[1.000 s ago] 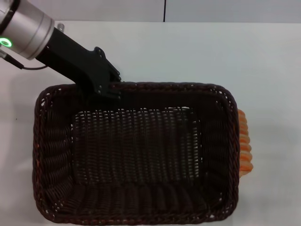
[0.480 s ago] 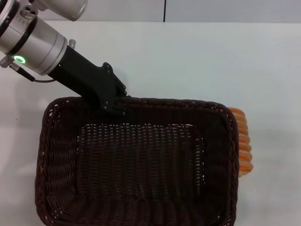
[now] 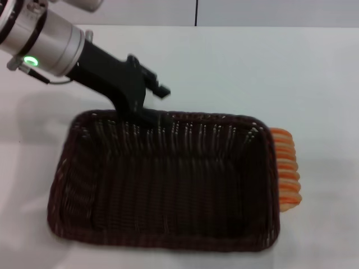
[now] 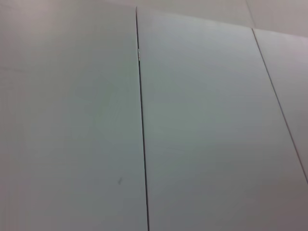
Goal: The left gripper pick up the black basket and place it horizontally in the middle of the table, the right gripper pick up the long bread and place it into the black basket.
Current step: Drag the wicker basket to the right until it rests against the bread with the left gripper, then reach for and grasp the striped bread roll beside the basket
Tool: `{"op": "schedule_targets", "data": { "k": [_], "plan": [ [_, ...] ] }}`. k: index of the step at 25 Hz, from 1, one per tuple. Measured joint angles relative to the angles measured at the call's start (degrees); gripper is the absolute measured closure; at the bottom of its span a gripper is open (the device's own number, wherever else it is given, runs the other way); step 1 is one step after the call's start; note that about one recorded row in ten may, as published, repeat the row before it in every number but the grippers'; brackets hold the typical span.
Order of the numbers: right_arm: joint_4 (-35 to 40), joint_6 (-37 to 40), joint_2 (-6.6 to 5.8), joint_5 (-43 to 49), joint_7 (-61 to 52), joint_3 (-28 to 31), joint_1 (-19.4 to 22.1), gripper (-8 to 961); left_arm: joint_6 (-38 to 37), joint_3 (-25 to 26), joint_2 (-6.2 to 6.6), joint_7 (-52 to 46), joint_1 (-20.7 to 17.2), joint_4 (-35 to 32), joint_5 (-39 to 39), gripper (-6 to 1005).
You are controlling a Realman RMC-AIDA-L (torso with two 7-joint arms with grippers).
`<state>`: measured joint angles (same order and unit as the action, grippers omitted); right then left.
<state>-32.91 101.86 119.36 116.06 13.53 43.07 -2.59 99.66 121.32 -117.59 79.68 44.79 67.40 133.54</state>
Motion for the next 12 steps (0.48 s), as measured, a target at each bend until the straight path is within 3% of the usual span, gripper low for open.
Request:
{"op": "schedule_targets", "data": {
  "k": [3,5,7,8,12],
  "plan": [
    [0.0,-0.1,0.0,0.0,-0.2,0.0,0.0,360,-3.5,2.7,-0.26,0.1,-0.4,1.0,-1.3,467],
    [0.0,-0.2,-0.01,0.0,-0.5,-0.1,0.0,361,-4.8,5.8,-0.19,1.0,-0.6,0.9,-3.7,444],
    [0.0,-0.5,-0.07,0.0,-1.1,-0.6,0.0,362,-4.8,5.8,-0.19,1.0,-0.6,0.9,-3.7,421],
    [-0.1,-0.8,-0.1,0.0,-1.4,-1.8,-0.2,362,-7.2,10.5,-0.22,2.3,-1.7,1.1,-6.0,409],
    [-0.9,-2.6,-0.1,0.0,-2.5,-4.2,0.2,364,-13.5,15.5,-0.27,2.8,-5.1,1.1,-12.1,411]
  ]
}}
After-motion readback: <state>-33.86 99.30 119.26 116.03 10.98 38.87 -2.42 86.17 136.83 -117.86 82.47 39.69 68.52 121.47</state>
